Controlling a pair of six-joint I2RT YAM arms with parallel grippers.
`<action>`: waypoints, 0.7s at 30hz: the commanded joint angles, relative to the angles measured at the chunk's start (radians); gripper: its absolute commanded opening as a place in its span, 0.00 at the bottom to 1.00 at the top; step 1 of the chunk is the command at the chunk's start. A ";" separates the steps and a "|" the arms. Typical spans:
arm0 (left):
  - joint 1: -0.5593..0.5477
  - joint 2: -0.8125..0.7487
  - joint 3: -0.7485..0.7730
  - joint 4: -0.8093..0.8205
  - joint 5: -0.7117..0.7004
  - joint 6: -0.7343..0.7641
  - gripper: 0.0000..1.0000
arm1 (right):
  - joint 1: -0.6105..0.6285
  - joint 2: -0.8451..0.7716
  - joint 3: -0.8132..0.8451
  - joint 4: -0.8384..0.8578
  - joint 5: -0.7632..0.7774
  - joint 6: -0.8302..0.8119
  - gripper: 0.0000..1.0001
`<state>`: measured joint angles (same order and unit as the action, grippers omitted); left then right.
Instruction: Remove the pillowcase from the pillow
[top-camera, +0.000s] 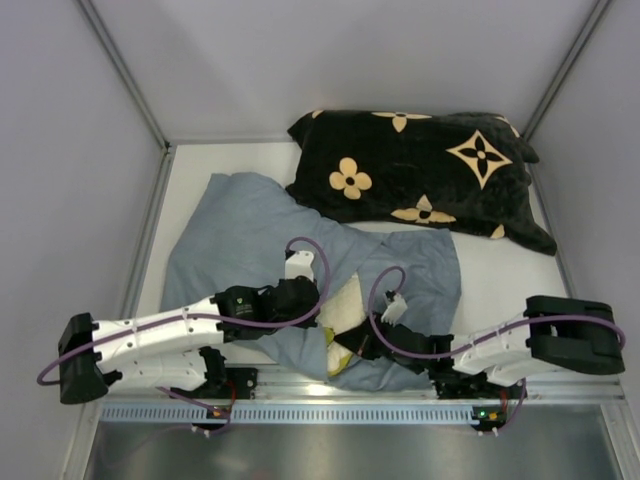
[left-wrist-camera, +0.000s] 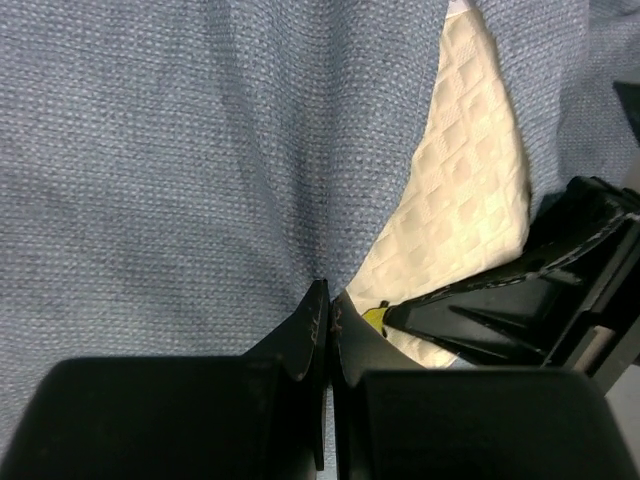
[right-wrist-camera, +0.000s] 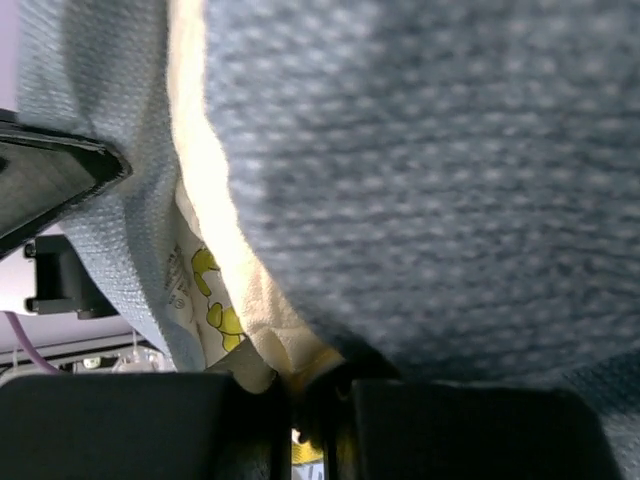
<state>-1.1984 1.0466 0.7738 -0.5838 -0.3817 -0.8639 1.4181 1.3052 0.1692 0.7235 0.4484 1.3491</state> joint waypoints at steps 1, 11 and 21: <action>-0.004 -0.045 -0.013 0.021 0.007 -0.007 0.00 | -0.030 -0.131 -0.005 -0.007 0.074 -0.097 0.00; -0.004 -0.080 -0.025 0.021 -0.008 0.006 0.00 | -0.223 -0.648 0.289 -0.479 0.038 -0.530 0.00; -0.001 0.082 -0.022 0.009 -0.072 -0.018 0.00 | -0.357 -0.840 0.495 -0.640 -0.203 -0.577 0.00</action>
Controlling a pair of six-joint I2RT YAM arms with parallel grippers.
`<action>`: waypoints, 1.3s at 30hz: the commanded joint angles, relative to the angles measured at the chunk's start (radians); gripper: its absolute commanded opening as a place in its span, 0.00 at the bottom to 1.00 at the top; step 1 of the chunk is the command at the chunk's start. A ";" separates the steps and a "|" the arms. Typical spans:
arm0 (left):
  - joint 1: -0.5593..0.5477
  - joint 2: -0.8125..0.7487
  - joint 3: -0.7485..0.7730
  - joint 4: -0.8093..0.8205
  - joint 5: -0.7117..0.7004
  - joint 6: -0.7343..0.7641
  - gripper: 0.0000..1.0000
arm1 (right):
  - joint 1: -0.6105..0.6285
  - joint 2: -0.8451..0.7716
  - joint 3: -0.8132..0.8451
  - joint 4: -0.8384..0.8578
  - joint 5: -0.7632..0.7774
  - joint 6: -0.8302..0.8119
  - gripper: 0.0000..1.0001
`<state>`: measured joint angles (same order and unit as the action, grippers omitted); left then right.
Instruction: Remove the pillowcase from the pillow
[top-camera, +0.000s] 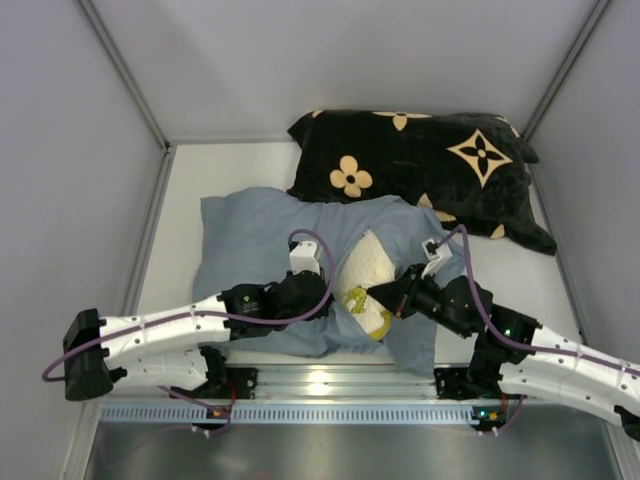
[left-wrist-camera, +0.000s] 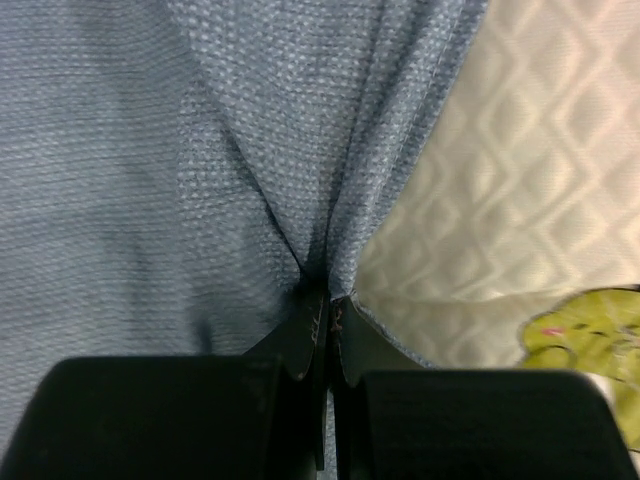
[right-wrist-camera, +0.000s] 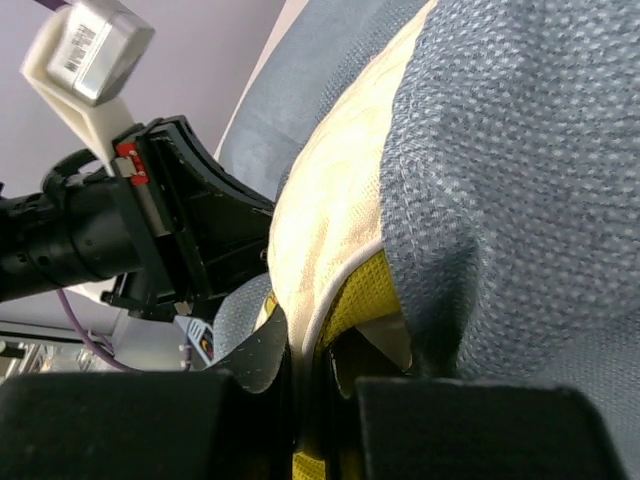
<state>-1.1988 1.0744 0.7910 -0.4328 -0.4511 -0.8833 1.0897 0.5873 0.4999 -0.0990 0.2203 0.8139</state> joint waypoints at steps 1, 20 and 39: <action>-0.001 0.055 -0.044 -0.147 -0.004 0.001 0.00 | -0.034 -0.144 0.169 0.162 0.036 -0.047 0.00; 0.087 -0.105 -0.029 -0.195 0.072 -0.013 0.32 | -0.045 -0.343 0.211 -0.252 -0.030 -0.003 0.00; -0.198 0.171 0.352 -0.170 -0.009 0.230 0.93 | -0.045 -0.223 -0.125 -0.148 -0.090 0.286 0.00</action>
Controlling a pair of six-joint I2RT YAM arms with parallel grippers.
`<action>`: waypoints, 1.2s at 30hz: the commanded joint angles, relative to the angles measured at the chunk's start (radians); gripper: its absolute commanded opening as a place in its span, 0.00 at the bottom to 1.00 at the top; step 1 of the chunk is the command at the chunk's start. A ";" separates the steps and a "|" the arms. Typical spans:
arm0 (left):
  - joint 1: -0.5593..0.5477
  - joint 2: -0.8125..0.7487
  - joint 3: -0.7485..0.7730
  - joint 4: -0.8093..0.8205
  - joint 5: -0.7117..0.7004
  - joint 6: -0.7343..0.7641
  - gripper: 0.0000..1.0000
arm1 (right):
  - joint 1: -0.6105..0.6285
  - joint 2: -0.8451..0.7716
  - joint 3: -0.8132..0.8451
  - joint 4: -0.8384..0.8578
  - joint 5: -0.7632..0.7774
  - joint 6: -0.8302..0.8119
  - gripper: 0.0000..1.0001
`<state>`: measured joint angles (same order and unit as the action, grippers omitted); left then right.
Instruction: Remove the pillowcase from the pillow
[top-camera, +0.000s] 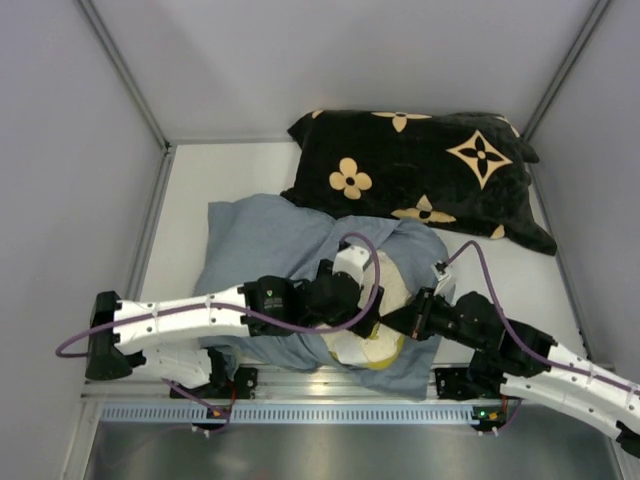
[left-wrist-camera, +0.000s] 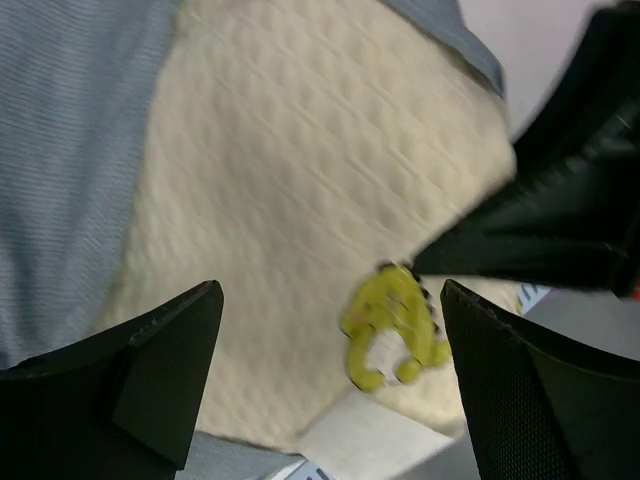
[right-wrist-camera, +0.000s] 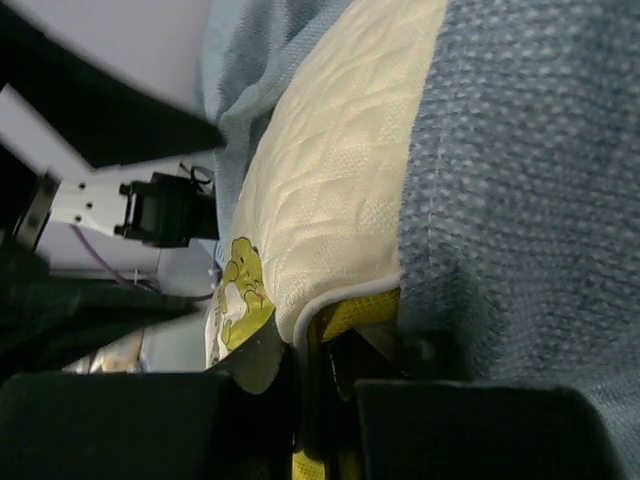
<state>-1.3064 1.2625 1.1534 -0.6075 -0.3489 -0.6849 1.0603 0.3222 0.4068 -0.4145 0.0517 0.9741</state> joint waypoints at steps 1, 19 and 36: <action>-0.111 -0.029 -0.023 0.003 -0.127 0.027 0.94 | -0.017 0.063 -0.037 0.187 0.089 0.142 0.00; -0.381 0.026 -0.037 -0.101 -0.424 -0.057 0.99 | -0.029 0.406 0.182 0.405 0.096 0.225 0.00; -0.379 0.089 0.015 -0.294 -0.613 -0.262 0.98 | -0.007 0.374 0.170 0.514 -0.020 0.276 0.00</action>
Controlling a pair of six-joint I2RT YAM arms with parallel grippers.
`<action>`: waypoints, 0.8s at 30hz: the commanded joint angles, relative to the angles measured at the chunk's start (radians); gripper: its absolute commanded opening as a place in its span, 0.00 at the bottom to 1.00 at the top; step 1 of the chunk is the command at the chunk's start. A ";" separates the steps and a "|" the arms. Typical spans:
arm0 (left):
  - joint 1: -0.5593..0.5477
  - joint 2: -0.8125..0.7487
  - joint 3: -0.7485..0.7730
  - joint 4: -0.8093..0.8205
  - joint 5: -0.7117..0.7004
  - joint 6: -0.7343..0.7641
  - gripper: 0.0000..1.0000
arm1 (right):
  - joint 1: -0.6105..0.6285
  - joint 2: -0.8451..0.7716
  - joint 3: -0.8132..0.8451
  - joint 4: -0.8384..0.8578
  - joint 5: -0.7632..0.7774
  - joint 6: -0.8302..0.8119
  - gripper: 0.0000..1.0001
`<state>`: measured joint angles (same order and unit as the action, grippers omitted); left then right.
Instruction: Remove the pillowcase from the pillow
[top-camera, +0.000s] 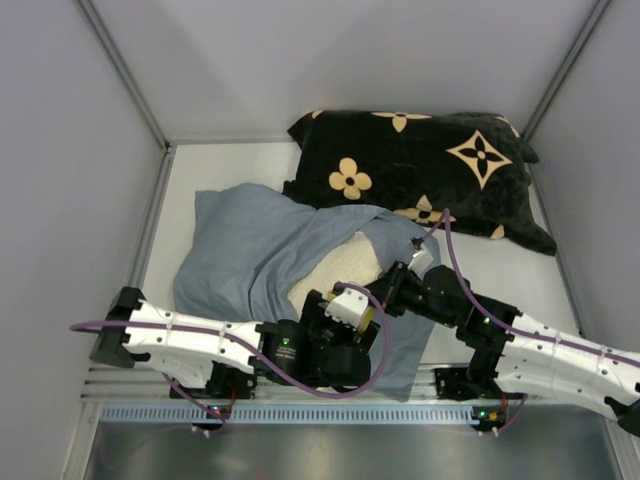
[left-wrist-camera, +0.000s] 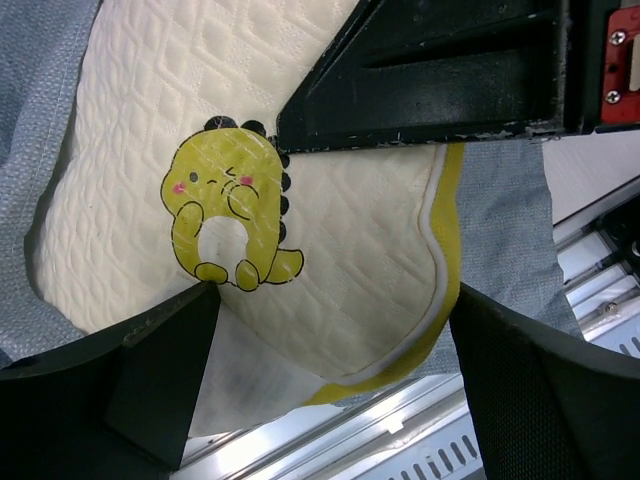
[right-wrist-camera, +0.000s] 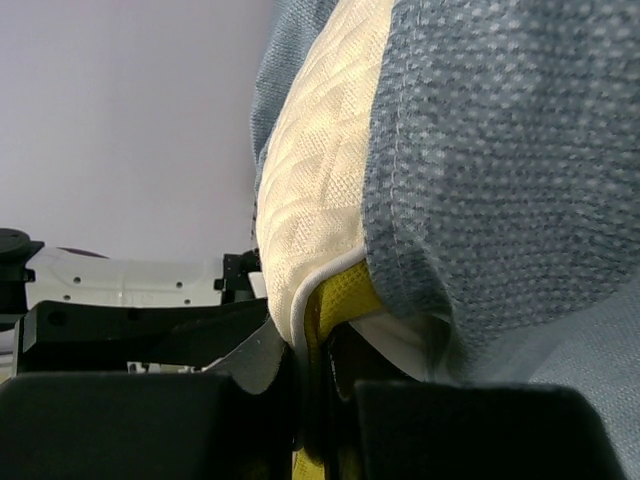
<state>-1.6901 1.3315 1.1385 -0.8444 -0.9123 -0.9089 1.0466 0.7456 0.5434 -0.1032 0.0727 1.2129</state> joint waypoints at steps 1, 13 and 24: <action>0.004 0.031 0.035 -0.059 -0.051 -0.038 0.97 | 0.007 -0.052 0.036 0.204 -0.040 0.037 0.00; 0.020 -0.061 -0.022 -0.080 -0.045 -0.103 0.00 | 0.030 0.012 0.108 0.140 -0.161 -0.168 0.32; 0.020 -0.391 -0.167 -0.082 0.007 -0.151 0.00 | 0.035 -0.210 0.007 -0.289 0.034 -0.311 0.79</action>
<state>-1.6733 0.9947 0.9855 -0.9314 -0.8780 -1.0264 1.0729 0.6331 0.5613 -0.2607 -0.0162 0.9546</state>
